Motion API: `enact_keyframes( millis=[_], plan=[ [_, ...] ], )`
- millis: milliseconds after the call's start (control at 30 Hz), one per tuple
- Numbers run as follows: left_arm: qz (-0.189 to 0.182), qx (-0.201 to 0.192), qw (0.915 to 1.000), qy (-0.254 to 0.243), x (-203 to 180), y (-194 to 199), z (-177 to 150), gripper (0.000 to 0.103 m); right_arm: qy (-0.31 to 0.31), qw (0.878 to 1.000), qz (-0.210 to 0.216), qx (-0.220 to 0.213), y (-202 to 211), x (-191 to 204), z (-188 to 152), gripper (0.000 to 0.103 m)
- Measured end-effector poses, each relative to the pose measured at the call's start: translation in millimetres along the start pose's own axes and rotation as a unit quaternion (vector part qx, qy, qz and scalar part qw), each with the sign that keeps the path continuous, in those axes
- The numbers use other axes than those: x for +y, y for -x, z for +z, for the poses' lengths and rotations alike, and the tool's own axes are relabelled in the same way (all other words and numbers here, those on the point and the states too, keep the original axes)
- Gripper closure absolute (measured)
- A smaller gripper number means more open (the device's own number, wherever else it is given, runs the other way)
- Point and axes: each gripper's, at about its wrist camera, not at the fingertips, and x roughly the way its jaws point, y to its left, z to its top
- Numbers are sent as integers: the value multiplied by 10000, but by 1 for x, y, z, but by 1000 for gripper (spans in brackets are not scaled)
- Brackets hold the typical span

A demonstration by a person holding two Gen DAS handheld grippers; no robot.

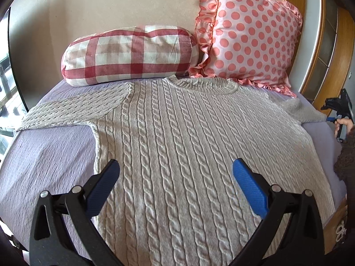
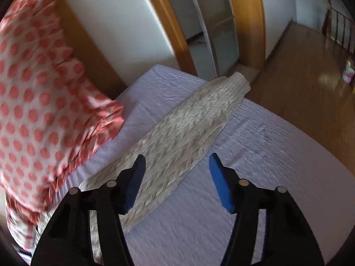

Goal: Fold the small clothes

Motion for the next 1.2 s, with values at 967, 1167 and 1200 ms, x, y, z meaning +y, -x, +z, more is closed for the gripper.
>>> enact_keyframes(
  millis=[967, 1167, 1200],
  plan=[
    [984, -302, 9612, 2558, 238, 6, 38, 2, 4281, 8234, 3484, 1315, 146, 311, -304, 92],
    [1308, 106, 9448, 3001, 300, -23, 44, 3, 3758, 8426, 3773, 798, 175, 275, -288, 28],
    [1265, 163, 9397, 3172, 311, -27, 43, 4, 3678, 8482, 3761, 620, 182, 265, -279, 28]
  ],
)
